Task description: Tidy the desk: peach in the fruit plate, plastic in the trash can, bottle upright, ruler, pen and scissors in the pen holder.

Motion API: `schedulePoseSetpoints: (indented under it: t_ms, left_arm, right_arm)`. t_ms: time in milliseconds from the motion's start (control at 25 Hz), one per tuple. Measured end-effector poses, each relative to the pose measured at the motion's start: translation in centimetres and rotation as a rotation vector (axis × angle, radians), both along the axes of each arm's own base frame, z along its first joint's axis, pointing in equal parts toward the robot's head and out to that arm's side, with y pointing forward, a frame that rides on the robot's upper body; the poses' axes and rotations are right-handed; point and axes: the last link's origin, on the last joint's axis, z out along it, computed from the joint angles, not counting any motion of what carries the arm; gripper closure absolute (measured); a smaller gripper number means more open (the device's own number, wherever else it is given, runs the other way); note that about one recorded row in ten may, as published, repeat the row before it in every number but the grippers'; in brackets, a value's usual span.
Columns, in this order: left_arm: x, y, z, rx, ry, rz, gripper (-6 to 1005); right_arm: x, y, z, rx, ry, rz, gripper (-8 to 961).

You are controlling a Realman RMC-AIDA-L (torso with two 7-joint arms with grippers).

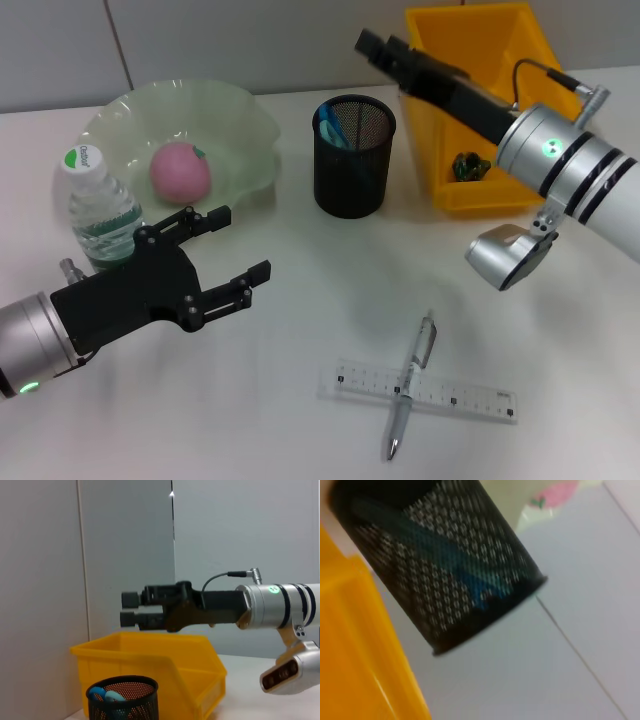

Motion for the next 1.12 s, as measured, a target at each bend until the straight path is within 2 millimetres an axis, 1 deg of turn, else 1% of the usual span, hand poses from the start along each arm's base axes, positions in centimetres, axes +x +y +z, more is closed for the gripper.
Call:
schedulePoseSetpoints:
  t_ms: [40,80,120,160,200,240,280,320,400,440,480,560,600,640,680,720,800,840,880,920,960,1000,1080,1120]
  left_arm:
    - [0.0,0.0,0.0,0.0,0.0,0.0,219]
    - [0.0,0.0,0.0,0.0,0.0,0.0,219]
    - [0.0,0.0,0.0,-0.002,0.0,-0.001,219]
    - [0.0,0.0,0.0,-0.002,0.0,-0.001,219]
    - [0.0,0.0,0.0,-0.002,0.0,-0.001,219]
    - [0.0,0.0,0.0,-0.002,0.0,-0.001,219]
    - [0.0,-0.1,0.0,-0.003,0.0,0.0,219]
    - [-0.1,-0.1,0.0,-0.003,0.001,0.001,219]
    - [-0.1,-0.1,0.0,-0.003,0.002,0.001,219]
    - [-0.1,-0.1,0.0,-0.002,0.002,0.001,219]
    - [-0.2,-0.1,0.0,-0.002,0.004,0.002,219]
    - [-0.3,-0.1,0.0,-0.001,0.006,0.005,219]
    - [-0.3,-0.1,0.0,-0.001,0.006,0.005,219]
    - [-0.3,-0.1,0.0,-0.001,0.007,0.006,219]
    - [-0.3,-0.1,0.0,-0.001,0.007,0.006,219]
    - [-0.3,-0.1,0.1,0.001,0.006,0.006,219]
    - [-0.2,-0.1,0.1,0.001,0.004,0.005,219]
    - [-0.2,-0.1,0.1,0.001,0.004,0.005,219]
    - [-0.2,-0.1,0.1,0.001,0.003,0.005,219]
    - [-0.2,0.0,0.1,0.001,0.002,0.005,219]
    - [-0.2,0.0,0.1,0.001,0.002,0.005,219]
    - [-0.2,0.0,0.1,0.0,0.001,0.006,219]
    - [-0.2,0.0,0.1,-0.002,-0.002,0.008,219]
    - [-0.1,-0.1,0.1,-0.007,-0.004,0.009,219]
  right_arm:
    - [0.0,0.0,0.0,0.0,0.0,0.0,351]
    - [-0.1,0.0,0.2,0.0,0.041,-0.007,349]
    - [-0.3,0.0,0.7,-0.006,0.13,-0.024,347]
    - [-0.3,0.0,0.7,-0.006,0.13,-0.024,345]
    - [-0.6,0.1,1.3,-0.019,0.232,-0.043,344]
    - [-0.6,0.1,1.3,-0.019,0.232,-0.043,342]
    - [-0.7,0.1,1.5,-0.026,0.289,-0.051,340]
    - [-0.9,-0.1,2.1,-0.043,0.415,-0.065,338]
    - [-1.0,-0.1,2.5,-0.05,0.506,-0.08,335]
    - [-1.0,-0.1,2.5,-0.05,0.506,-0.08,333]
    - [-1.0,-0.1,2.7,-0.054,0.555,-0.091,331]
    - [-1.1,-0.1,3.6,-0.11,0.777,-0.12,327]
    - [-1.1,-0.1,3.6,-0.11,0.777,-0.12,325]
    - [-1.1,-0.1,4.0,-0.145,0.859,-0.13,324]
    - [-1.1,-0.1,4.0,-0.145,0.859,-0.13,322]
    - [-1.1,0.1,4.6,-0.214,1.021,-0.15,320]
    - [-1.1,0.3,5.3,-0.314,1.217,-0.179,152]
    - [-1.1,0.3,5.3,-0.314,1.217,-0.179,152]
    - [-1.2,0.3,5.4,-0.36,1.292,-0.191,152]
    - [-1.2,0.6,5.8,-0.513,1.505,-0.228,152]
    - [-1.2,0.6,5.8,-0.513,1.505,-0.228,152]
    - [-1.3,0.7,5.9,-0.675,1.694,-0.278,152]
    - [-1.3,0.9,5.5,-0.854,1.863,-0.358,152]
    - [-1.4,0.9,5.2,-0.922,1.92,-0.395,152]
